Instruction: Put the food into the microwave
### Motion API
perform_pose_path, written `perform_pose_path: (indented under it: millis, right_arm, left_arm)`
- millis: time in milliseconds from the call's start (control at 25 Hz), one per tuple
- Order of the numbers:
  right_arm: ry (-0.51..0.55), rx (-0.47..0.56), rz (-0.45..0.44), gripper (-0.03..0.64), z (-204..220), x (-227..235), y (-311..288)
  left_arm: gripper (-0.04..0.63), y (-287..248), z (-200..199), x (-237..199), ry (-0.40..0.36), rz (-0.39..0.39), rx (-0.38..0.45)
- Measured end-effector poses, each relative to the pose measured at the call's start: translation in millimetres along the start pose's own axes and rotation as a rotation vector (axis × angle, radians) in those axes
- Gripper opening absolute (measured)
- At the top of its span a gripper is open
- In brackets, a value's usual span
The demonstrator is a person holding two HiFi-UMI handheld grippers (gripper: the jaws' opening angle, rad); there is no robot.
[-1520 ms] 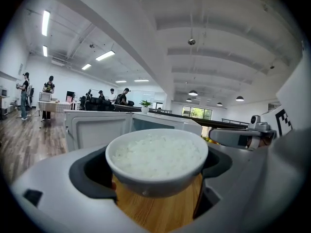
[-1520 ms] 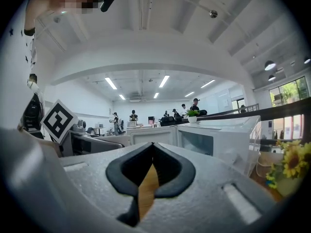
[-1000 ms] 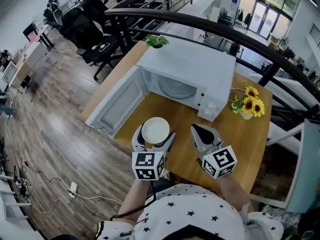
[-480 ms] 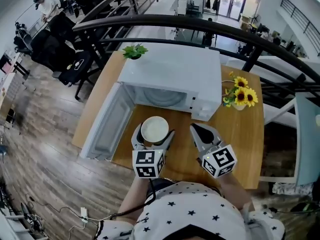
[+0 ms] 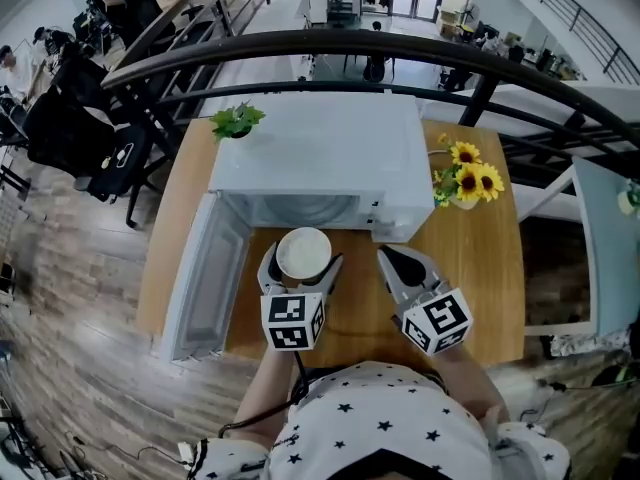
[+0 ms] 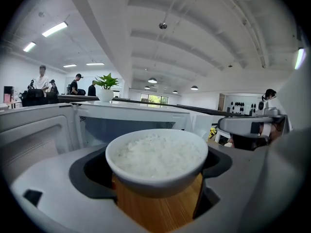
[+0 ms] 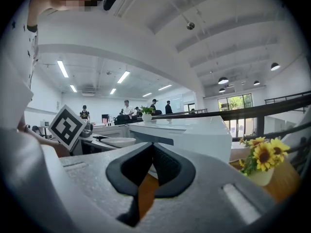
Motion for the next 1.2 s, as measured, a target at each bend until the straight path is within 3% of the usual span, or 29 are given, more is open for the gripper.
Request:
perform_pose_path:
  millis: [640,1200]
  right_arm:
    - [-0.007,0.000,0.111,0.005,8.1,6.0,-17.1]
    - [-0.006,-0.036,0.116,0.006,17.1,1.7,-34.2]
  left_arm:
    - [0.505,-65.3,7.7,-40.0,-0.044,0.077,-0.046]
    - [0.505,-113.1,15.1,-71.8,-0.083,0.073,-0.079]
Point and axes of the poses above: the fingertips, and each gripper's own axes: y backward along the fingers, x to its right, z out of its underside, the point moved 8 cm from there along y, backward along the fingers, and after that the axes turned 9 degrees about z, right-handed, at the moved point
